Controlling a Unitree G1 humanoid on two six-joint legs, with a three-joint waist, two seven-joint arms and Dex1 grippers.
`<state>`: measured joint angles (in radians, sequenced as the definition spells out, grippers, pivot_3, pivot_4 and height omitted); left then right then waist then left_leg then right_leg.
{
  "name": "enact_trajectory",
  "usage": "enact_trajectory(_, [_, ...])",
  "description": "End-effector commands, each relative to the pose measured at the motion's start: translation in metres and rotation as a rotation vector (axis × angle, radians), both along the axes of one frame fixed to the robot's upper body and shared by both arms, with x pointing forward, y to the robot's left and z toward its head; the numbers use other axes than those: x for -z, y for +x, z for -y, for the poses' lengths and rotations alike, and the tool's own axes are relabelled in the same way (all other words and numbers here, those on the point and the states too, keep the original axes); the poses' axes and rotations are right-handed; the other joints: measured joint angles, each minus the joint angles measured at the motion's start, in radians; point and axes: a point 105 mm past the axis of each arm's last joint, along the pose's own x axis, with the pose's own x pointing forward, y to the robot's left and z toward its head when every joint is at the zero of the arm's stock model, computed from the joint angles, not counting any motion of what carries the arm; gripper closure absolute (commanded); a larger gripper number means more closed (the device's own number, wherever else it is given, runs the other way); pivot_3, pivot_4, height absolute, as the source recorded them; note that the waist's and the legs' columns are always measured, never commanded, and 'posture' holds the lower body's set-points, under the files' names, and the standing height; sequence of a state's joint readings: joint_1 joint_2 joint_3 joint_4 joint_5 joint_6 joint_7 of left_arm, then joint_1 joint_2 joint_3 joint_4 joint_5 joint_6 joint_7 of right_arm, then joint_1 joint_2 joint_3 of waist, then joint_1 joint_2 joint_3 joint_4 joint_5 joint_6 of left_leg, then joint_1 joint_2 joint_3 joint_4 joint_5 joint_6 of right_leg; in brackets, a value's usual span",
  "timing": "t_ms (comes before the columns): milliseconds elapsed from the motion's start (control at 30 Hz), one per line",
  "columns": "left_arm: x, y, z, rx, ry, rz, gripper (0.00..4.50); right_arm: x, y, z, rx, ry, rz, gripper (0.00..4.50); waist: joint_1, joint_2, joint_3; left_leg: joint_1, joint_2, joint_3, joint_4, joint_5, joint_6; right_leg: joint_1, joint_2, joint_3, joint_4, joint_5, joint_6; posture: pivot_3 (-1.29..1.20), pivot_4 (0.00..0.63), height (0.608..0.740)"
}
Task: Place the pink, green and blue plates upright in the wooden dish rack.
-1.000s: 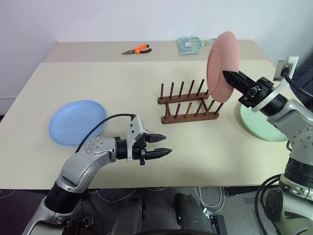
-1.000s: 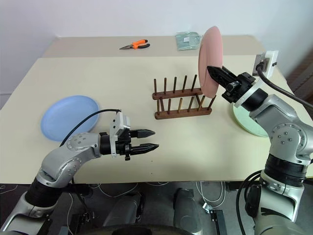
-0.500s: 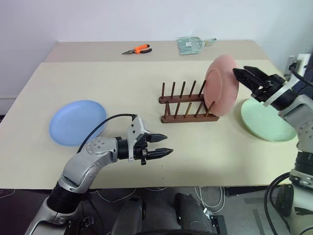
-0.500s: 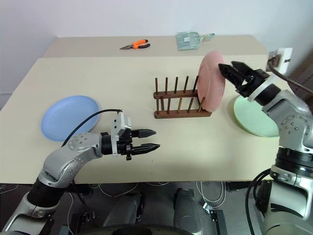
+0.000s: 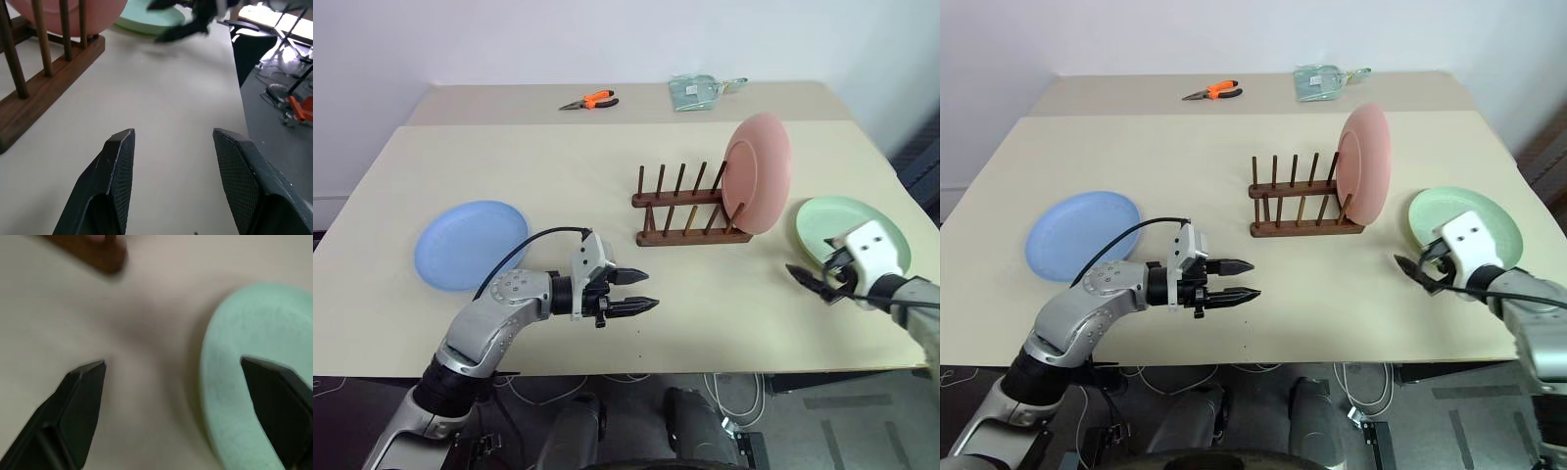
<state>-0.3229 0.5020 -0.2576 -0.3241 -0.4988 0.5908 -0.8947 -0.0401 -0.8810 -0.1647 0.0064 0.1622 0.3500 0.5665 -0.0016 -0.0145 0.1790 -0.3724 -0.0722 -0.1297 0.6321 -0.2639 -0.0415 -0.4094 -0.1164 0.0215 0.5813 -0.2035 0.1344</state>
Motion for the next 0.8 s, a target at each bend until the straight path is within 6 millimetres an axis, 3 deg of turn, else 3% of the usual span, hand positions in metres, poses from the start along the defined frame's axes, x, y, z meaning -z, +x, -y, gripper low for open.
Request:
enact_trajectory(33, [-0.011, 0.000, 0.001, 0.014, -0.010, 0.056, 1.91, 0.006, 0.010, 0.022, 0.048, -0.194, 0.022, 0.56, -0.005, -0.001, -0.001, 0.001, 0.000, 0.000, 0.000, 0.000, 0.000, 0.001, 0.000, 0.000, 0.000, 0.000, 0.000, 0.00, 0.150, 0.740])
enact_trajectory(67, [-0.011, 0.000, 0.000, 0.011, -0.008, 0.058, 1.91, 0.008, 0.011, 0.024, 0.051, -0.217, 0.022, 0.88, -0.006, -0.001, -0.001, 0.000, 0.000, 0.000, 0.000, 0.000, 0.000, 0.001, 0.000, 0.000, 0.000, 0.000, 0.000, 0.00, 0.150, 0.740])
enact_trajectory(300, [-0.009, -0.001, -0.007, -0.009, 0.009, 0.063, 1.91, -0.007, 0.024, 0.033, 0.126, -0.179, 0.103, 4.42, 0.006, -0.001, -0.001, 0.000, -0.001, -0.001, 0.001, 0.000, 0.000, 0.001, 0.000, 0.000, 0.000, 0.002, -0.003, 0.00, 0.150, 0.740])
enact_trajectory(433, [-0.009, 0.000, -0.007, -0.016, 0.010, 0.067, 1.91, -0.049, 0.033, 0.031, 0.180, -0.068, 0.276, 4.47, 0.006, 0.000, 0.000, 0.000, -0.001, -0.001, 0.001, 0.000, 0.000, 0.001, 0.000, 0.000, 0.000, 0.002, -0.003, 0.00, 0.150, 0.740])
enact_trajectory(500, [-0.010, 0.004, -0.008, -0.032, 0.008, 0.075, 1.91, -0.102, 0.037, 0.023, 0.179, 0.071, 0.479, 4.47, 0.003, 0.002, 0.001, 0.000, 0.000, -0.001, 0.000, 0.000, 0.000, 0.001, 0.000, 0.000, 0.000, 0.002, -0.003, 0.00, 0.150, 0.740])
enact_trajectory(567, [-0.009, 0.008, -0.010, -0.047, 0.014, 0.085, 1.91, -0.156, 0.032, 0.006, 0.115, 0.280, 0.663, 4.47, -0.003, 0.005, 0.001, 0.000, 0.000, -0.001, 0.000, 0.000, 0.000, 0.000, 0.000, 0.001, 0.000, 0.002, -0.003, 0.00, 0.150, 0.740])
enact_trajectory(633, [-0.008, 0.011, -0.013, -0.059, 0.017, 0.090, 1.91, -0.197, 0.022, -0.019, -0.017, 0.550, 0.743, 4.47, -0.008, 0.006, 0.001, 0.000, 0.000, -0.001, 0.000, 0.000, 0.000, 0.000, 0.000, 0.001, 0.001, 0.003, -0.002, 0.00, 0.150, 0.740])
enact_trajectory(733, [-0.009, 0.017, -0.019, -0.083, 0.013, 0.092, 1.91, -0.244, -0.007, -0.066, -0.327, 0.872, 0.761, 4.47, -0.009, 0.005, 0.001, 0.000, 0.000, -0.004, -0.001, 0.000, 0.000, 0.001, 0.001, -0.001, 0.001, 0.004, 0.000, 0.00, 0.150, 0.740])
enact_trajectory(800, [-0.007, 0.019, -0.023, -0.095, 0.024, 0.098, 1.91, -0.264, -0.021, -0.084, -0.463, 1.032, 0.754, 4.47, -0.009, 0.004, 0.001, 0.000, 0.001, -0.006, -0.001, 0.000, 0.000, 0.001, 0.001, -0.003, 0.000, 0.003, -0.001, 0.00, 0.150, 0.740])
